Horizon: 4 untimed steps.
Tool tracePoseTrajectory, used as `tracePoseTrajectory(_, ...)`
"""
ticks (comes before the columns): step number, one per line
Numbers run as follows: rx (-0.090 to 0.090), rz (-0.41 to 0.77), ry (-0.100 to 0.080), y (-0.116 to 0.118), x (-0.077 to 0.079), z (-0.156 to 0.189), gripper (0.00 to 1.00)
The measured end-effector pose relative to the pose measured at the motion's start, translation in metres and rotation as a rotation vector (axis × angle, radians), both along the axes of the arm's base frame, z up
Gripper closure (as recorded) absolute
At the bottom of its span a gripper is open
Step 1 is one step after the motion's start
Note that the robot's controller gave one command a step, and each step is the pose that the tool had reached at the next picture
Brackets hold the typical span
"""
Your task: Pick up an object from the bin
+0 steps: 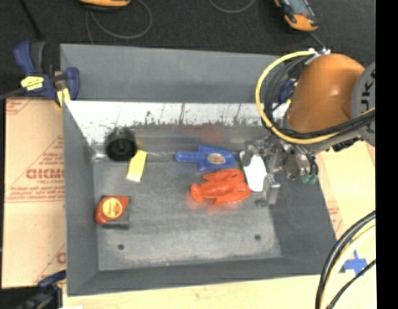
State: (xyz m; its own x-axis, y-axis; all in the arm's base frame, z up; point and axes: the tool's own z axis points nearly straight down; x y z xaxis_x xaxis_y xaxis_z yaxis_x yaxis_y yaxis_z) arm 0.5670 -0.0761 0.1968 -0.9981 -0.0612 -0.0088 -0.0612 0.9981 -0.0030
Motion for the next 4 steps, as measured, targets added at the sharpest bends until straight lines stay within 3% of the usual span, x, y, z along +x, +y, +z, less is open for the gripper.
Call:
tracePoseTrajectory(1, 0.000, 0.102, 0.006, 0.018, 0.017, -0.028, 0.00)
tracePoseTrajectory(2, 0.002, 0.100, 0.002, 0.021, 0.032, -0.049, 0.00)
tracePoseTrajectory(3, 0.001, 0.107, 0.003, 0.025, 0.035, -0.060, 0.00)
tracePoseTrajectory(4, 0.001, 0.319, 0.008, 0.025, 0.038, -0.065, 0.00)
